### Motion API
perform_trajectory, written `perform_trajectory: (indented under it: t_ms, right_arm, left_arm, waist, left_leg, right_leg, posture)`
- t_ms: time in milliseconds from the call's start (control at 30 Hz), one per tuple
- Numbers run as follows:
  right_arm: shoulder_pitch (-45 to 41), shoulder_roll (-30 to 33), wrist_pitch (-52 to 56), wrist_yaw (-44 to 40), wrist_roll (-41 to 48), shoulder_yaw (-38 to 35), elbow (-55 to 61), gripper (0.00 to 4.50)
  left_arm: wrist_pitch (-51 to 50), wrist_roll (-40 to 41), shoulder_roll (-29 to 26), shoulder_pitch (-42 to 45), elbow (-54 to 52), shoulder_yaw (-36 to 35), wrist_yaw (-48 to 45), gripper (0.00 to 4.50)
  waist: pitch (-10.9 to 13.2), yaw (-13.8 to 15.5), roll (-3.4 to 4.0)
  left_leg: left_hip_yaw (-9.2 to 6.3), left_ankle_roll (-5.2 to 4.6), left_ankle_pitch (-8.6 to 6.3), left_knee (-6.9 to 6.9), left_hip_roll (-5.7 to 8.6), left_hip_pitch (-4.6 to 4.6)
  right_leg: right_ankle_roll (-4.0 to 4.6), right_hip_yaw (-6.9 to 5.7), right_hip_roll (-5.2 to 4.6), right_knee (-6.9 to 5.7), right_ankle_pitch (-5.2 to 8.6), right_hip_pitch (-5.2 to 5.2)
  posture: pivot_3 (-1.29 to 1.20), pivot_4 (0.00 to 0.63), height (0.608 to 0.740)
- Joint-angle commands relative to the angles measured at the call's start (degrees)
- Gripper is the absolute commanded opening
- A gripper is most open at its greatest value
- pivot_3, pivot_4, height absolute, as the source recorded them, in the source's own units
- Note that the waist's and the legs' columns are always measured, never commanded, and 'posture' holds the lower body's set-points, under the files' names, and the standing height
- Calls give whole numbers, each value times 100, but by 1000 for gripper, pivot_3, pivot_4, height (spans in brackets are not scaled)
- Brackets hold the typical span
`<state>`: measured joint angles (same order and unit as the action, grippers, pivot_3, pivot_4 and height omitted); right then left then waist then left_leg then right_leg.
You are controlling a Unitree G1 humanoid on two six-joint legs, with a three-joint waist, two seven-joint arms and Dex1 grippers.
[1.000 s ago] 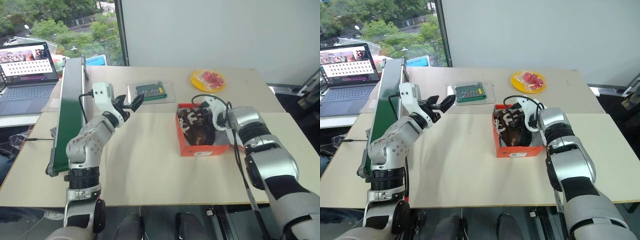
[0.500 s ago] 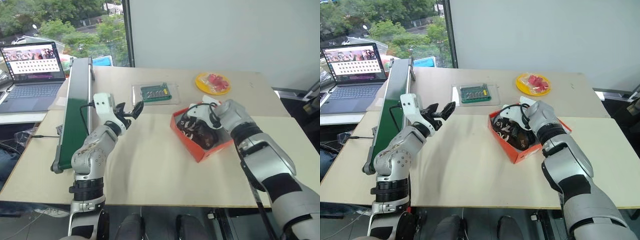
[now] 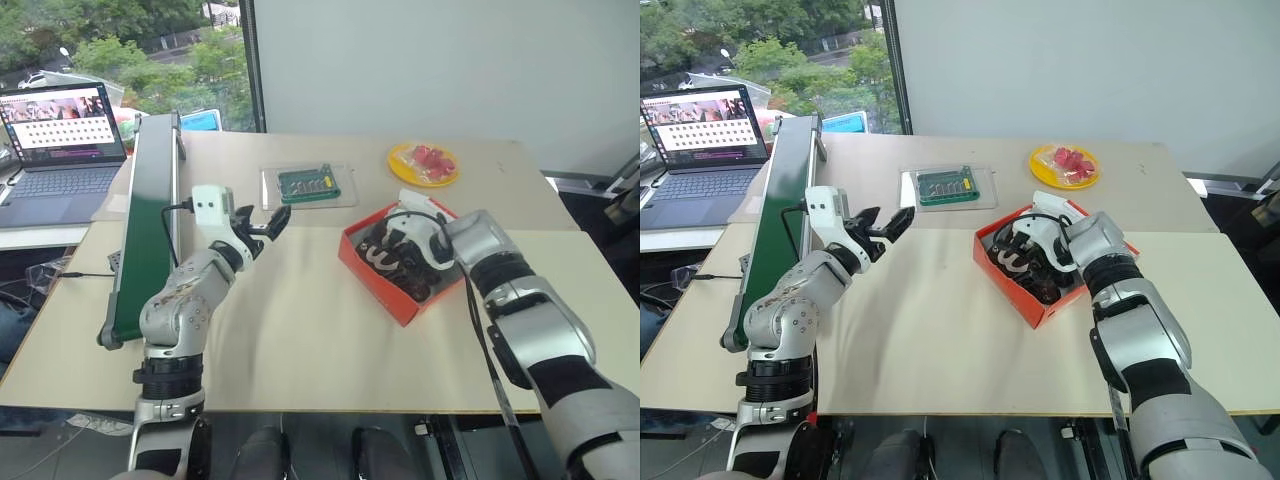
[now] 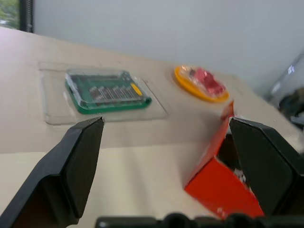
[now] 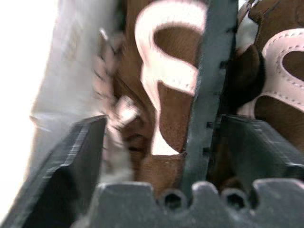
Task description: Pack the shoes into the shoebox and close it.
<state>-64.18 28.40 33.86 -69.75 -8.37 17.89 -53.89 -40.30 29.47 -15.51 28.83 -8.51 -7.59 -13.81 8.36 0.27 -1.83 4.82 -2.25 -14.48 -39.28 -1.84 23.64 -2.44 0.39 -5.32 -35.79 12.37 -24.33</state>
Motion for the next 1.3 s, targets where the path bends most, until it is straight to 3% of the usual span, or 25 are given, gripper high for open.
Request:
perform_trajectory:
  t_ms: [33,267,400,500,867,1100,1300]
  right_arm:
    - [-62,379,1080,-400,406,-350,1056,4451]
    - [111,931,2363,-115,1109,-1167,2723,4451]
    - [636,1320,1961,598,1126,-1742,3418,4451]
    - [1475,1852,2095,1174,1081,-2323,4092,3829]
    - [3765,2391,2875,2024,1574,-3681,5622,51]
    - [4262,1473,1978,2664,1912,-3977,5071,51]
    - [4199,867,665,3305,1768,-3658,4159,51]
  left_arm:
    - [-99,-21,-280,171,-148,203,-430,4500]
    - [-128,-178,-708,505,193,804,-1301,4500]
    - [-123,-204,-898,537,105,1275,-1980,4500]
    - [1,-272,-796,731,219,1680,-2432,4500]
    - [160,-517,-540,1309,691,1803,-2855,4500]
    - [124,-495,-651,1389,496,1836,-3213,4500]
    - [-117,-439,-971,1416,61,1856,-3561,4500]
  waist:
    - [3,-11,4]
    - [6,-27,9]
    - [7,14,8]
    - [8,89,7]
    - [7,-36,10]
    - [7,-60,10]
    - [10,-62,15]
  left_leg:
    - [0,0,0,0,0,6]
    - [-1,-5,-3,0,0,10]
    - [3,-6,-3,0,2,18]
    - [17,-6,-3,0,5,22]
    - [7,-13,-4,-1,1,8]
    - [5,-17,-5,-2,3,-3]
    - [6,-16,-5,-1,3,1]
  right_leg:
    - [0,0,0,0,0,-5]
    - [0,0,2,1,0,-9]
    - [0,-8,2,5,0,-8]
    - [-1,-16,-1,12,1,-5]
    - [-3,16,9,49,2,-3]
    - [-9,27,12,50,1,7]
    - [-11,26,13,54,3,5]
  posture:
    - [0,150,740]
    - [0,150,740]
    - [0,150,740]
    - [0,150,740]
    - [0,150,740]
    - [0,150,740]
    - [0,150,740]
